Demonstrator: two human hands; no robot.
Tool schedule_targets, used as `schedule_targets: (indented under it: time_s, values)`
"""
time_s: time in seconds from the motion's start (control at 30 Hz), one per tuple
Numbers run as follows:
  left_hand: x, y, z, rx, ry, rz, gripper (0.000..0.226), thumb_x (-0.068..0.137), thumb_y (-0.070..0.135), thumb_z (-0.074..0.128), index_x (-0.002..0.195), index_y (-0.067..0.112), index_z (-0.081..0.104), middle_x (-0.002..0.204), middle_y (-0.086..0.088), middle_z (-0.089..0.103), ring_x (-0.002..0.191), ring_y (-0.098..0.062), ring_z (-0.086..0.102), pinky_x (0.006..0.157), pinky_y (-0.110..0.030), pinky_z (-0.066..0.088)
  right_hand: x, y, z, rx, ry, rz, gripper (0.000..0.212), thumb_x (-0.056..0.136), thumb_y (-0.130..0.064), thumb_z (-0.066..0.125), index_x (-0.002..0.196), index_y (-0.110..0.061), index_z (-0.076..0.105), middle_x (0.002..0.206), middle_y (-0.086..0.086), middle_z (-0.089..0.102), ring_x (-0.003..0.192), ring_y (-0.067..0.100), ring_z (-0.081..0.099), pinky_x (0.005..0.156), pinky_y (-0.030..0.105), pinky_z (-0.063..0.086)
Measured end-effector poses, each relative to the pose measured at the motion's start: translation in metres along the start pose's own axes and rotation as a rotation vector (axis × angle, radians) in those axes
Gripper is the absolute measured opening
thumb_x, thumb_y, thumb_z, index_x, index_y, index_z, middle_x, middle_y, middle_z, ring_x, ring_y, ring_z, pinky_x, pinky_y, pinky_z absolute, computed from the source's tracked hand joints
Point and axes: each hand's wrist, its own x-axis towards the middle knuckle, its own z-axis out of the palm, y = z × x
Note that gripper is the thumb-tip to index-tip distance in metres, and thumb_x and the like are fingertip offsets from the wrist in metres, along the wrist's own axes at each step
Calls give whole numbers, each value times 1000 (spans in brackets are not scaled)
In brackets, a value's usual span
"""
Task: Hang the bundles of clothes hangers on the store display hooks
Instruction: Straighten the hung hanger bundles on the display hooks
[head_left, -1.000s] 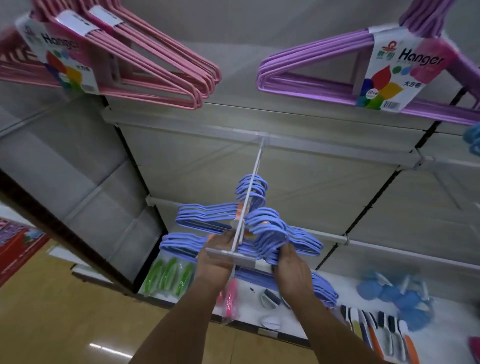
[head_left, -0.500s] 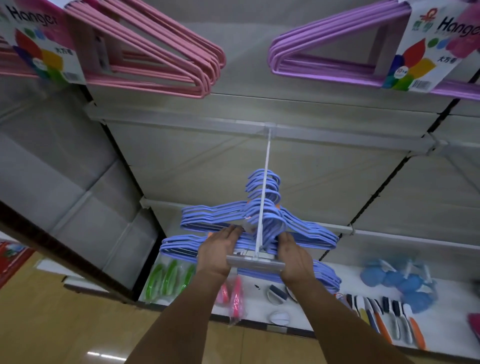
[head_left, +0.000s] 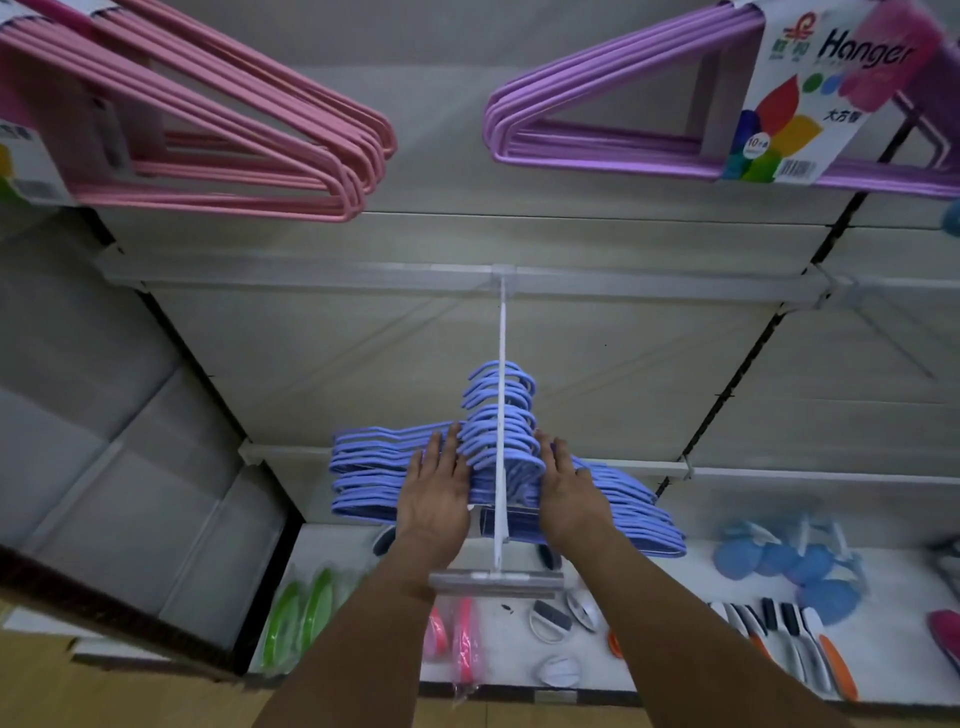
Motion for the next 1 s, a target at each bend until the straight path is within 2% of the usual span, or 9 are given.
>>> schedule_targets:
  time_s: [0.07, 0.3, 0.47, 0.6, 0.73, 0.87, 1.0]
  values:
    - [7, -2, -1, -25, -44, -15, 57, 105, 25, 24, 153, 18, -5, 161, -1, -11, 148, -24, -10, 119, -37, -2, 6, -1, 0, -1, -15, 15, 86, 94, -3, 45, 151, -18, -18, 160, 4, -11, 141, 36, 20, 94, 39, 44]
    - [28, 1, -11, -141, -89, -37, 59, 105, 24, 30, 153, 16, -3, 161, -2, -8, 148, -22, -6, 120, -38, 10, 23, -2, -7, -8, -7, 48, 81, 97, -6, 41, 151, -22, -18, 160, 10, -6, 143, 36, 17, 98, 42, 41]
    - [27, 2, -9, -170, -73, -45, 58, 105, 24, 29, 154, 20, 0, 161, 2, -6, 148, -21, -7, 120, -38, 10, 24, -2, -6, 29, 7, 74, 83, 96, -4, 44, 151, -22, -15, 160, 7, -5, 144, 33, 15, 100, 41, 41]
    - [18, 1, -12, -196, -59, -61, 58, 104, 21, 35, 154, 22, 5, 161, 4, -6, 149, -20, -4, 118, -38, 21, 14, -2, -2, 30, 18, 79, 85, 94, 0, 45, 152, -20, -14, 161, 6, -4, 143, 33, 17, 97, 42, 44]
    - [6, 0, -11, -178, -48, -31, 63, 101, 21, 42, 154, 19, 7, 161, 3, -7, 149, -22, -4, 119, -37, 18, 3, -1, 1, 11, 17, 91, 86, 95, -7, 51, 152, -18, -12, 161, 5, -2, 142, 33, 20, 93, 41, 46]
    - [-14, 1, -11, -161, -42, -63, 73, 98, 25, 45, 153, 13, -1, 161, -4, -7, 149, -24, -2, 120, -34, 12, -15, 3, 5, 1, -28, 123, 88, 96, -27, 54, 152, -15, -12, 161, 5, -1, 144, 33, 17, 100, 42, 41]
    - [-34, 1, 0, -201, -20, -143, 78, 94, 10, 42, 152, 15, -9, 161, -3, -7, 149, -23, -3, 119, -37, 8, -38, 11, 9, 20, -49, 153, 85, 97, -34, 50, 152, -13, -11, 161, 6, -1, 144, 33, 16, 108, 42, 35]
